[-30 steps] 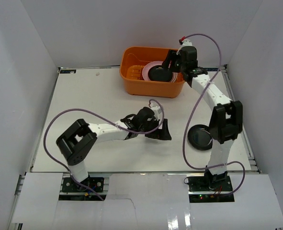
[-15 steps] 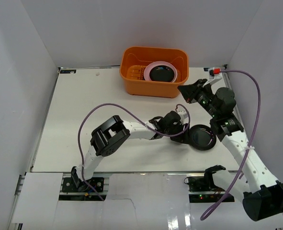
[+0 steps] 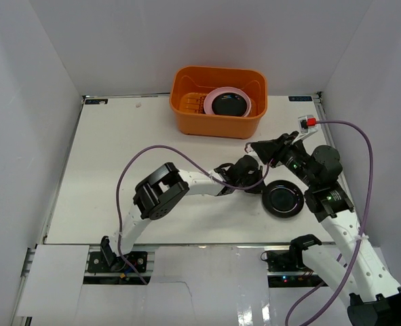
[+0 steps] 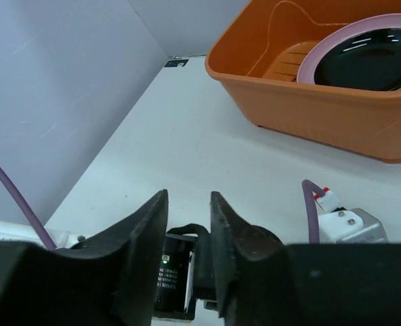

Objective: Place the plates into the plastic bin on the countertop

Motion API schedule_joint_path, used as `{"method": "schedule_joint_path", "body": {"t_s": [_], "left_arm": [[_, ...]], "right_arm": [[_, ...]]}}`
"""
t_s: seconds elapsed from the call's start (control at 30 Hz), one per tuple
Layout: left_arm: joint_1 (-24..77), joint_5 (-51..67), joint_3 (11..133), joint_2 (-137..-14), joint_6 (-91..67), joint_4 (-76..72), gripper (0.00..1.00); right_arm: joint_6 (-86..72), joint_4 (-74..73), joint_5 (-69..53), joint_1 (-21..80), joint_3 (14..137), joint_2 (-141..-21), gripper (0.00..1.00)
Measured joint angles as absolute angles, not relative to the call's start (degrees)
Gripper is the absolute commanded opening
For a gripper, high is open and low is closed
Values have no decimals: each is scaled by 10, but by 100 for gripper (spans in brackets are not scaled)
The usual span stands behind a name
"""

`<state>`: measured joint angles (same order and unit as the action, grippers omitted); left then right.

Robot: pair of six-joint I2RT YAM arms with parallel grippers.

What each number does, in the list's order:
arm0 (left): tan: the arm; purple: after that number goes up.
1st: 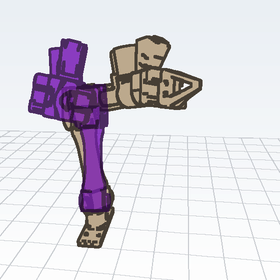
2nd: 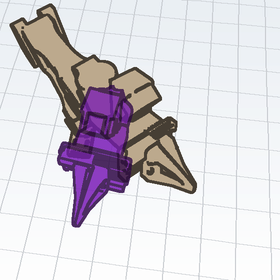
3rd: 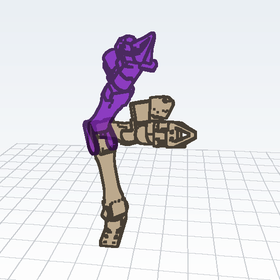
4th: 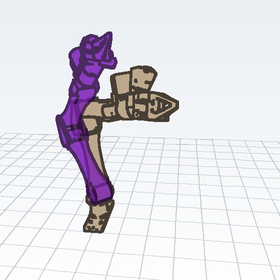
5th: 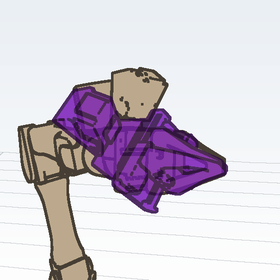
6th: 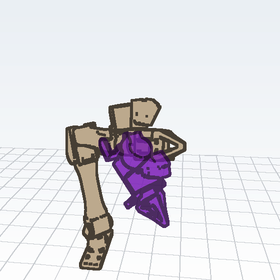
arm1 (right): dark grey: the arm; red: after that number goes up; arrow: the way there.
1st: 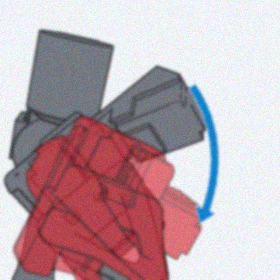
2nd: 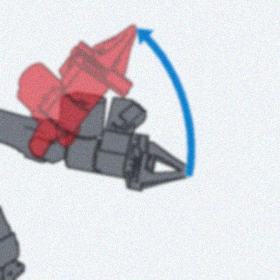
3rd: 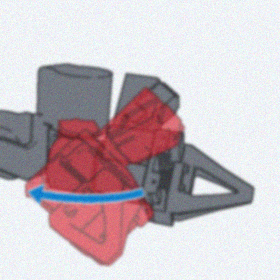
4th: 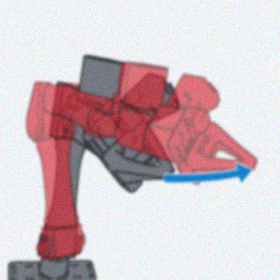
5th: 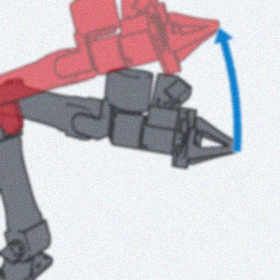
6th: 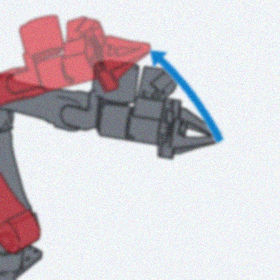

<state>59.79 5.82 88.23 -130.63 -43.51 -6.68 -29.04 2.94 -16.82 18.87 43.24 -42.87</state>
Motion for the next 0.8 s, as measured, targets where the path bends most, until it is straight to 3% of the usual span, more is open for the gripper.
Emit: {"method": "schedule_joint_path", "body": {"t_s": [0.13,0.37,0.57,0.8], "left_arm": [[585,48,803,-1239,-433,-64,0],[484,58,749,-1081,-426,-30,0],[349,64,871,-1037,-418,-18,0],[247,34,1114,-1168,-385,44,0]], "right_arm": [[-283,-1,-170,189,434,-399,53],[-297,-5,-191,189,472,-343,56],[-297,5,-202,189,485,-339,56],[-298,10,-212,192,453,-380,56]]}}
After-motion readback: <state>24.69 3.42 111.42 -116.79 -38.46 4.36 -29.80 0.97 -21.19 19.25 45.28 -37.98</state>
